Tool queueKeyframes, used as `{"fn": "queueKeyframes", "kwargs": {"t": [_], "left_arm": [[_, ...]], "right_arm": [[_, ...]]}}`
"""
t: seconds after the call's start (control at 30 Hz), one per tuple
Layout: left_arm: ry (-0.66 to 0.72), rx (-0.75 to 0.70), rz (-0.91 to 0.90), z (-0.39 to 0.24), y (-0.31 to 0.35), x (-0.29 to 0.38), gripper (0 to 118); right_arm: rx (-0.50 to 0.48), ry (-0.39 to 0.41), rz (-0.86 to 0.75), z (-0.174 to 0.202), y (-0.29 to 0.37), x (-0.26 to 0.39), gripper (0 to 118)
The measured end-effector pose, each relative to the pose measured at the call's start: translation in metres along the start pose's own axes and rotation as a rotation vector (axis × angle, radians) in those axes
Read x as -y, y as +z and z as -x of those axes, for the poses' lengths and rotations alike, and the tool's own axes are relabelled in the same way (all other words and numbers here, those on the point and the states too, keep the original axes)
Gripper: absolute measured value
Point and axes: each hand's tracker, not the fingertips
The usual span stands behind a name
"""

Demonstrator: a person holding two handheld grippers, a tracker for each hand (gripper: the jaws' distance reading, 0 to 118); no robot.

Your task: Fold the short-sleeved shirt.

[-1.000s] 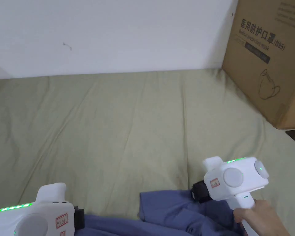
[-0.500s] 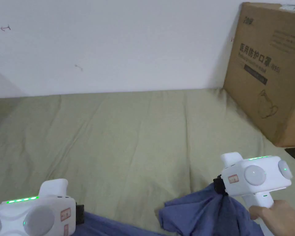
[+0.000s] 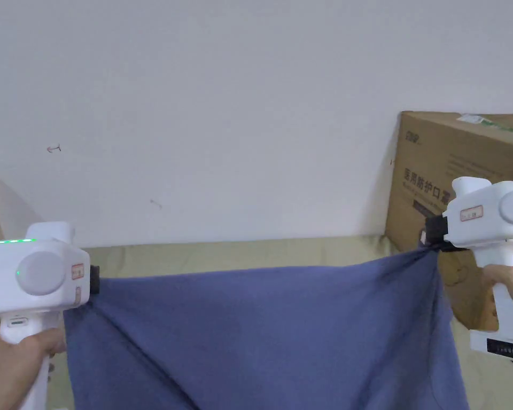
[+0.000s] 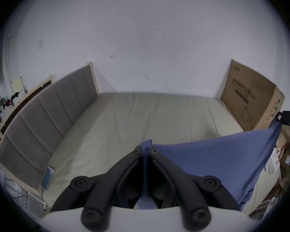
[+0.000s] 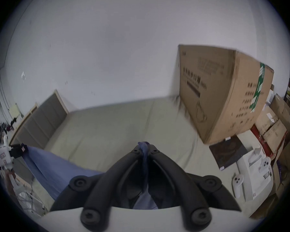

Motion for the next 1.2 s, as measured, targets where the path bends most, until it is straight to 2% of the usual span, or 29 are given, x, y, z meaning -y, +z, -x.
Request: {"fn": "queueKeyframes", "kwargs": {"t": [0.1, 0.37, 0.43, 0.57, 0.63, 0.7, 0.93, 1.03, 1.2], "left_arm": [[0.022, 0.016, -0.05, 0.006, 0.0, -0.046, 2], [-0.022, -0.033, -0.178, 0.01, -0.034, -0.157, 2], [-0.016, -0.051, -0.204, 0.008, -0.042, -0.177, 2], [-0.019, -0.061, -0.252, 0.007, -0.05, -0.214, 2], [-0.035, -0.082, -0.296, 0.006, -0.047, -0.231, 2], [-0.034, -0.102, -0.329, 0.007, -0.043, -0.244, 2], [-0.015, -0.129, -0.384, 0.008, -0.046, -0.26, 2], [0.0, -0.155, -0.369, 0.006, -0.071, -0.248, 2], [0.03, -0.183, -0.28, 0.004, -0.133, -0.209, 2]], "right_arm": [[-0.037, -0.035, -0.066, 0.006, 0.005, -0.044, 4], [-0.063, -0.049, -0.174, 0.034, -0.024, -0.147, 4], [-0.073, -0.069, -0.207, 0.04, -0.029, -0.166, 4], [-0.052, -0.048, -0.264, 0.053, -0.035, -0.203, 4], [-0.09, -0.096, -0.307, 0.056, -0.033, -0.219, 4], [-0.08, -0.089, -0.342, 0.063, -0.027, -0.231, 4], [-0.079, -0.07, -0.374, 0.075, -0.025, -0.254, 4], [-0.054, -0.042, -0.358, 0.083, -0.04, -0.237, 4], [-0.025, -0.057, -0.232, 0.077, -0.103, -0.197, 4]]}}
